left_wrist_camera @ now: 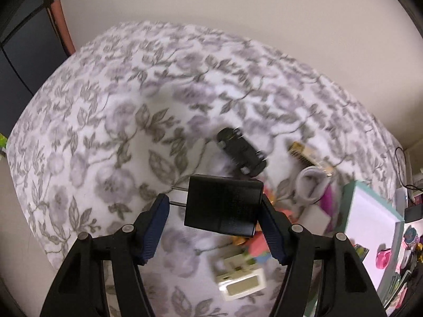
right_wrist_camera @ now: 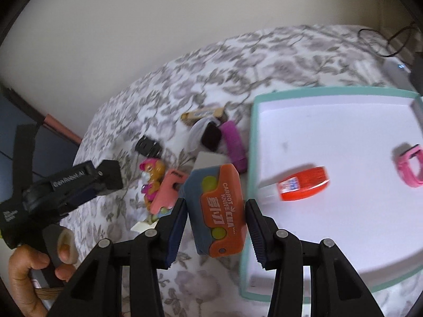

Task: Organize rigid objects
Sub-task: 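Grasp the black charger plug with the left tool while the right tool grasps the orange-blue toy box, then carry the charger and toy box into the tray and open both tools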

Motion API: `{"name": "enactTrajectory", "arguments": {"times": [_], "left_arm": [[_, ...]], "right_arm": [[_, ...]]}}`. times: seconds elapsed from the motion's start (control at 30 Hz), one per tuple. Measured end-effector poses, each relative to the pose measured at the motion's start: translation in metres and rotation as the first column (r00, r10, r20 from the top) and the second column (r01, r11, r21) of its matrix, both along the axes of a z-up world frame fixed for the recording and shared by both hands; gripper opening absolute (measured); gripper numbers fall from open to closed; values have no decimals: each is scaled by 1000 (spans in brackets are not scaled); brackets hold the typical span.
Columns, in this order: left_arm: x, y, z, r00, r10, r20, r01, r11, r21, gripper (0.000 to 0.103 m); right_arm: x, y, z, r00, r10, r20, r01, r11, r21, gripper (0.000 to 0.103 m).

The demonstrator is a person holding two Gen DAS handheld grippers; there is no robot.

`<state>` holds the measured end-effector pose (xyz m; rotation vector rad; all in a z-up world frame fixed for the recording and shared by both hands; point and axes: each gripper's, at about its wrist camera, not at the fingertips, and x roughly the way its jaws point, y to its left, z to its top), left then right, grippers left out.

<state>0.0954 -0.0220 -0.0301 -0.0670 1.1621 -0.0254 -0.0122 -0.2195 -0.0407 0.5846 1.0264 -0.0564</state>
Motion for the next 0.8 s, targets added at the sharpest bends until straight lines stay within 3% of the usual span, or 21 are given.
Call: {"name": "enactTrajectory", "arguments": {"times": [0.33,0.63,0.8], "left_arm": [[-18,-42,19,993,-97,63,98,995,-8,68],[-35,-74,23,978,-195,70,198,979,-39,68],[-49,-100,22,956,-284,70,288,956,-52,69]], "right_arm": [[-24,-49,20,980,-185,72,190,979,-77,48],[-34,-69,19,967,-249,63,256,954,-159,48],[-45,-91,13,941,-337,38,337,920,-199,48]]}}
